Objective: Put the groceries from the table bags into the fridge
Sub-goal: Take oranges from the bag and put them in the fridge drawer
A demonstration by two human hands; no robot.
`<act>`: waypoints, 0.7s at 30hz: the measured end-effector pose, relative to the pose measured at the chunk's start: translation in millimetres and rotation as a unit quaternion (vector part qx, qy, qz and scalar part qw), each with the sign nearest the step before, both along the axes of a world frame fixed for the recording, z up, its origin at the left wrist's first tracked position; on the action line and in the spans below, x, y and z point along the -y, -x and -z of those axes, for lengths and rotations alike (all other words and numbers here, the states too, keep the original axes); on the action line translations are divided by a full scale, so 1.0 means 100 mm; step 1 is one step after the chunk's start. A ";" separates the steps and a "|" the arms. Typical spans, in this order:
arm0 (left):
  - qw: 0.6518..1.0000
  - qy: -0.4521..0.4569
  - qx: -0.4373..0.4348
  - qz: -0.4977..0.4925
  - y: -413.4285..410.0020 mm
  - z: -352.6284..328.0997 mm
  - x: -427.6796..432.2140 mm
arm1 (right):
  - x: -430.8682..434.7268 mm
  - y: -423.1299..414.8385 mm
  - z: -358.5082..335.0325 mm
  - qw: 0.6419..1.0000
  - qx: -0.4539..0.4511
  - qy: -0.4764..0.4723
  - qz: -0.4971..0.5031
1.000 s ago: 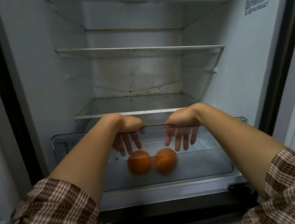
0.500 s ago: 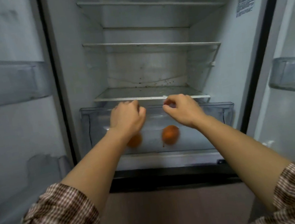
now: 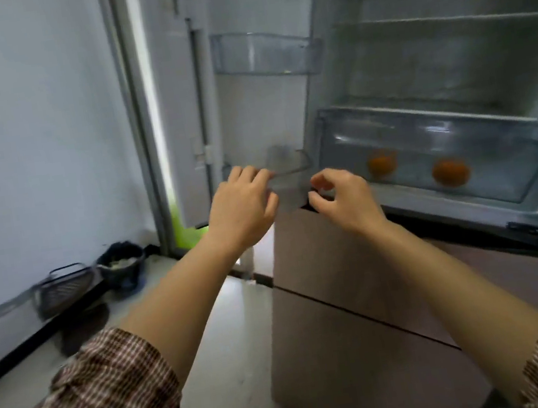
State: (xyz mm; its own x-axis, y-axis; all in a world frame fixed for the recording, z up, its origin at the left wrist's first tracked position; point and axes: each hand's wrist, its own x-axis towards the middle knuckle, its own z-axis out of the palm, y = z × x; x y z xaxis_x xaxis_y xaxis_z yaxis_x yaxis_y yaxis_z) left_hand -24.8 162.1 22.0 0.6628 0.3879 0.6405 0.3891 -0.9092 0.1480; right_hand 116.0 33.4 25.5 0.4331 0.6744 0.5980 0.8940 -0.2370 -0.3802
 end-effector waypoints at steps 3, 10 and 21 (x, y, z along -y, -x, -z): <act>0.999 0.008 0.018 -0.044 0.68 0.06 -0.27 | -0.40 0.62 0.08 0.998 0.000 -0.028 -0.053; 0.979 0.076 0.020 -0.186 2.37 0.53 -1.22 | -1.69 2.14 0.47 0.983 -0.013 0.026 -0.183; 0.937 0.149 -0.081 -0.306 5.21 1.21 -2.84 | -3.80 4.73 1.38 0.952 -0.049 0.131 -0.274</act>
